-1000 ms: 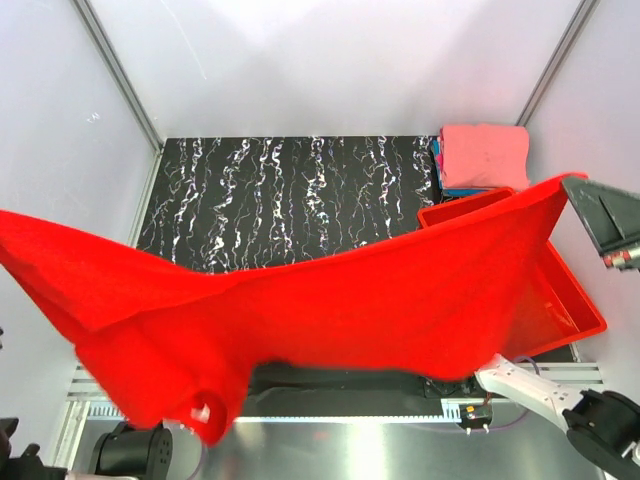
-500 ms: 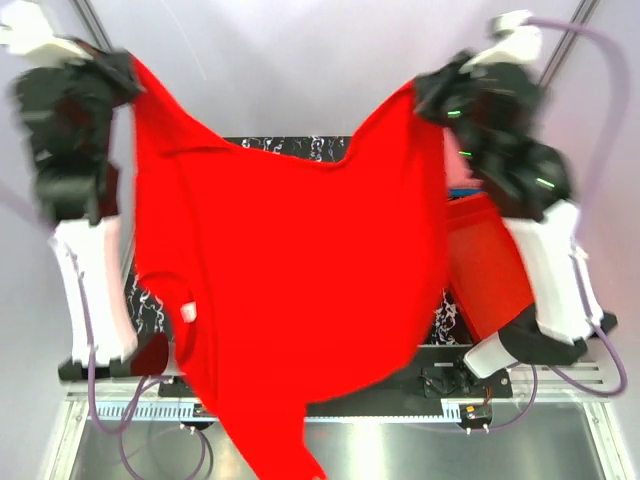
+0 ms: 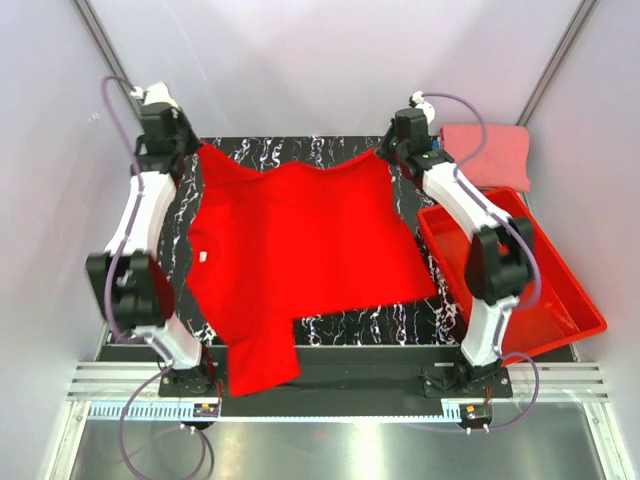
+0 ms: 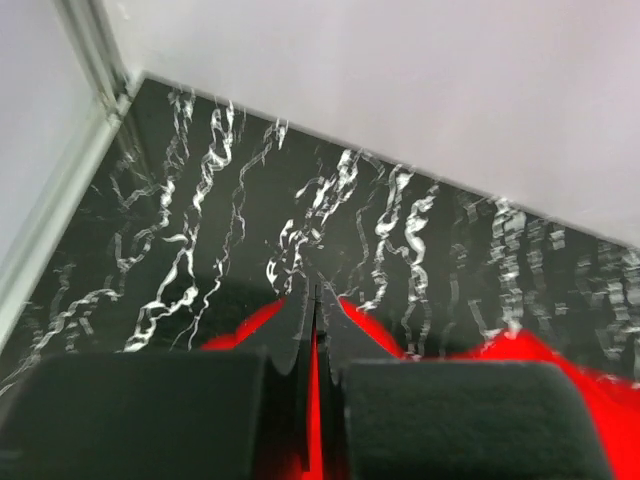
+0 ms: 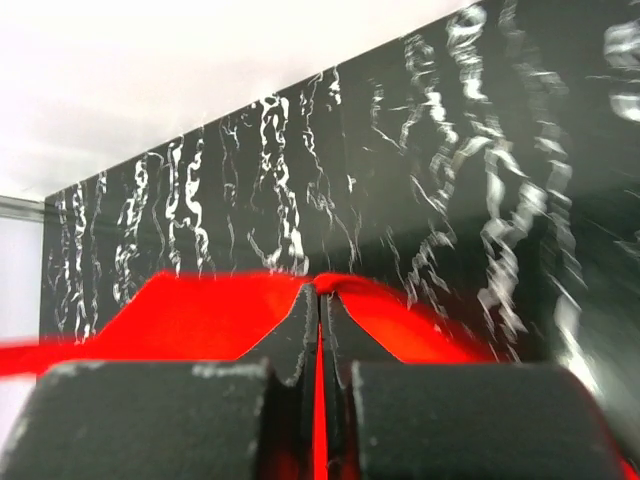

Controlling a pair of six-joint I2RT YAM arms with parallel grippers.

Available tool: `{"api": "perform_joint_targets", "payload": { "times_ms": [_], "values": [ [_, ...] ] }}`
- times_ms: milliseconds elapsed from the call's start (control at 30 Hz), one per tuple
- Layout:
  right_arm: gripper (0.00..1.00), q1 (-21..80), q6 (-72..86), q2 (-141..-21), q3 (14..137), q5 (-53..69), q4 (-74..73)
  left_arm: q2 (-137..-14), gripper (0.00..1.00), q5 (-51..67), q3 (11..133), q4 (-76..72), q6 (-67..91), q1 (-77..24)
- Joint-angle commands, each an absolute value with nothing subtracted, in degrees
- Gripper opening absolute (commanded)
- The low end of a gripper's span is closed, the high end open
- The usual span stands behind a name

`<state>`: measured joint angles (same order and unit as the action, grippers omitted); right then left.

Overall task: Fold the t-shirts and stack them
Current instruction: Flatten the tshirt out, then fold the tshirt

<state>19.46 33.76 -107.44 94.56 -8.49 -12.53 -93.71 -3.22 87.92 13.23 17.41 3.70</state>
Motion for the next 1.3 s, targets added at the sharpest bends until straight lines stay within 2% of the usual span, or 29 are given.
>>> {"api": "perform_joint_targets", "payload": {
  "times_ms": [0,100,267,567,800,1033,1267],
  "values": [
    [0.00,16.9,34.7,-118.3,102.3,3.8,-0.4,-101.6,0.00,-2.0,95.2,6.5,16.4,3.9],
    [0.00,14.7,34.7,-125.7,108.8,10.1,3.0,-111.6,0.00,-0.6,104.5,10.6,17.8,4.0],
    [0.00,11.6,35.8,-134.5,119.1,15.9,4.4,-117.3,0.00,-2.2,112.5,14.5,21.3,4.1],
    [0.00,7.6,34.5,-150.3,140.1,19.6,-3.3,-115.9,0.00,-7.2,114.6,29.5,29.7,4.9],
    [0.00,7.1,32.9,-149.9,140.9,21.3,-4.7,-111.9,0.00,-4.5,110.4,36.6,32.1,5.6],
    [0.00,7.2,28.0,-145.2,133.1,23.4,-8.7,-105.6,0.00,-1.5,103.5,38.5,33.8,5.7],
    [0.00,7.1,23.5,-142.5,131.1,21.4,-16.5,-99.7,0.00,-2.5,97.1,39.7,33.5,5.8]
  ]
}}
